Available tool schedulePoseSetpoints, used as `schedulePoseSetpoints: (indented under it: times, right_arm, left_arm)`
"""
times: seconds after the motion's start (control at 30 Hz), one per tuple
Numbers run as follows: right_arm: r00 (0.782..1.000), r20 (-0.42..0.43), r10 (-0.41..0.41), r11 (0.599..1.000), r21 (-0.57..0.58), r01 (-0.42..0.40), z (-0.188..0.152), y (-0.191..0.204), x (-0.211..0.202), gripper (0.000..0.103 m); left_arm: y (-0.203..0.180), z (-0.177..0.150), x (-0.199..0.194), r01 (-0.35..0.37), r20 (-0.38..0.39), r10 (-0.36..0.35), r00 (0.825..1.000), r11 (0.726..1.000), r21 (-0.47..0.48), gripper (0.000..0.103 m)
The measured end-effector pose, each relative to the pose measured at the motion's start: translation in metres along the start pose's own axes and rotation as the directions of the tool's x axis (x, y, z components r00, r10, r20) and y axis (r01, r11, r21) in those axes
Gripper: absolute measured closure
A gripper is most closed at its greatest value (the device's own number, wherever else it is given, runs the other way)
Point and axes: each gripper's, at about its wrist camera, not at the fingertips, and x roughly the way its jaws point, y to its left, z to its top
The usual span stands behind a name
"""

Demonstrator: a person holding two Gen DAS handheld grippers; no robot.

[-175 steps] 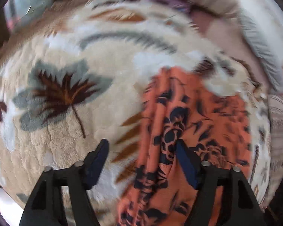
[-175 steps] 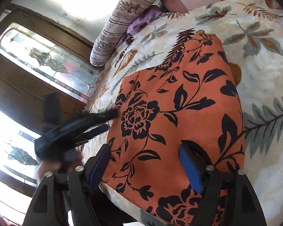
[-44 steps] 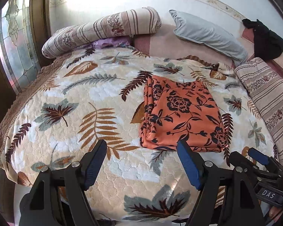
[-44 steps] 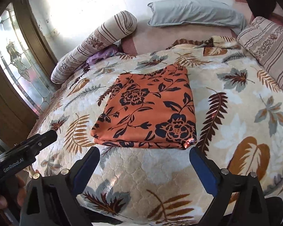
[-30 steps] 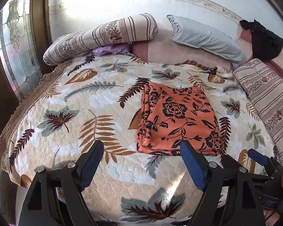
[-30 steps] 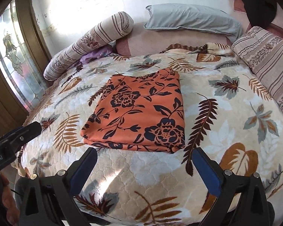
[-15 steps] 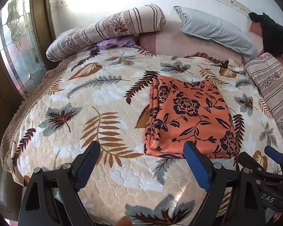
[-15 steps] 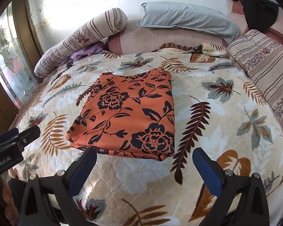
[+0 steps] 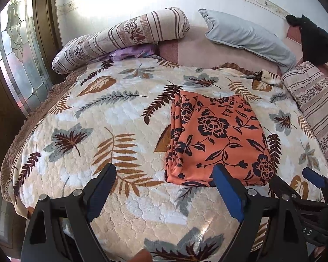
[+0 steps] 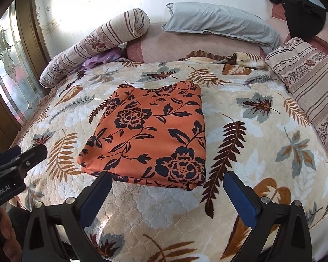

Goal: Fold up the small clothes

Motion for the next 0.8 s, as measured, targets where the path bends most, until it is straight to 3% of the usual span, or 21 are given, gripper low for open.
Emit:
schedulePoseSetpoints:
  times: [0.8]
  right_arm:
    - [1.0,-0.013,-0.021,1.0,-0.011,0.021,0.0063,-0.0048,0.005,0.001]
  left_arm:
    - [-0.0079,0.0097,0.0058,0.023,-0.015,-0.023,1.0,1.0,0.014,0.007]
